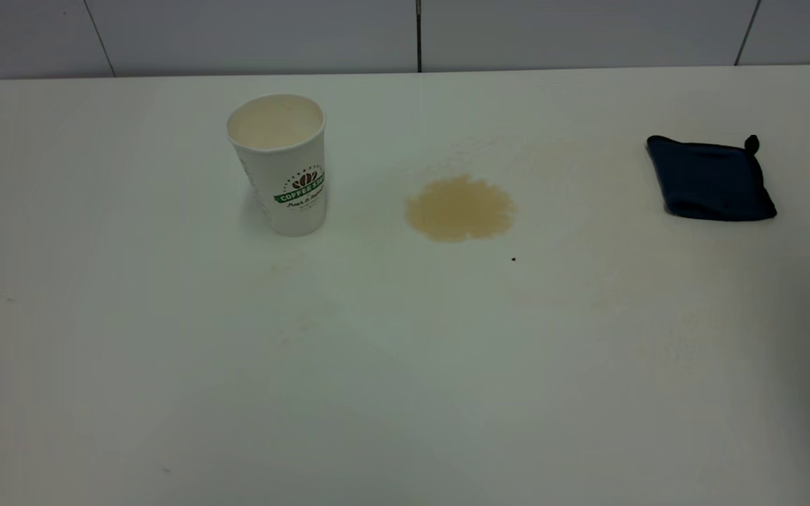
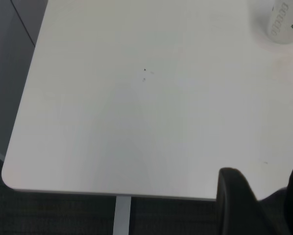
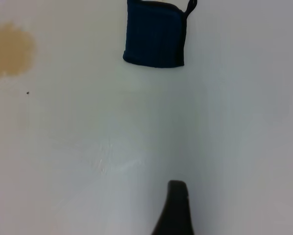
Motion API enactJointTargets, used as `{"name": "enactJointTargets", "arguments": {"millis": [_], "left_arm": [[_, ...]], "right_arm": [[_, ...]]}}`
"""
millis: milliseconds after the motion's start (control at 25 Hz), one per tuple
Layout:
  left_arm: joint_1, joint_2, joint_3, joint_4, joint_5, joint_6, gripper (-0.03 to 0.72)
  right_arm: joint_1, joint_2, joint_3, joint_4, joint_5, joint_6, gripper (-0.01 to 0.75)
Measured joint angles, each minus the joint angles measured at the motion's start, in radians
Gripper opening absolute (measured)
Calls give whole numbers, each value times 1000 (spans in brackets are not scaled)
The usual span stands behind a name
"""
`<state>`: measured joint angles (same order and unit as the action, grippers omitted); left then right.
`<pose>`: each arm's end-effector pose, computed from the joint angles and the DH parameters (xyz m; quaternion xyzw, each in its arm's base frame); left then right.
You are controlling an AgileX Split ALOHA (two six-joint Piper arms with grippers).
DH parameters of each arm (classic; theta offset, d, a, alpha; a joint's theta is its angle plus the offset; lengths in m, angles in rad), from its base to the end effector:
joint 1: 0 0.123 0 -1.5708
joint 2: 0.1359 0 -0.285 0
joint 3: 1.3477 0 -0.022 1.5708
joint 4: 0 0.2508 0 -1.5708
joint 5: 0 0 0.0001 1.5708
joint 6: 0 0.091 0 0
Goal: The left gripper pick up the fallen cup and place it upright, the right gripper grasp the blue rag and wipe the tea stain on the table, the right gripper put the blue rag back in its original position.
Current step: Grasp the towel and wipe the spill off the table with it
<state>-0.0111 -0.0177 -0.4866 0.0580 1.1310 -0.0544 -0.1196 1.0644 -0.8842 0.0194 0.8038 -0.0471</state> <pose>-0.0091 0.0049 0.2680 -0.0210 0.8694 0.0128 0.4936 0.2040 -0.0232 0.3161 0.0382 0.9429 -0.0187 0.3302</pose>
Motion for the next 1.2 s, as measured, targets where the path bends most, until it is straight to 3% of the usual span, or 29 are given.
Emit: {"name": "enactJointTargets", "arguments": {"millis": [320,520,760,920,1200], "left_arm": [[0,0,0,0,0,0,278],[0,0,0,0,0,0,278],[0,0,0,0,0,0,278],[0,0,0,0,0,0,278],[0,0,0,0,0,0,278]], "right_arm": [[0,374,-160,29,-137,-84,725],[4,583,-247,75,-156,-108,722],[84,809,-329,95,-216,-128,715],[125,958,-422,102,-228,-129,708],[131,1224,-654,144,-181,-128,698]]}}
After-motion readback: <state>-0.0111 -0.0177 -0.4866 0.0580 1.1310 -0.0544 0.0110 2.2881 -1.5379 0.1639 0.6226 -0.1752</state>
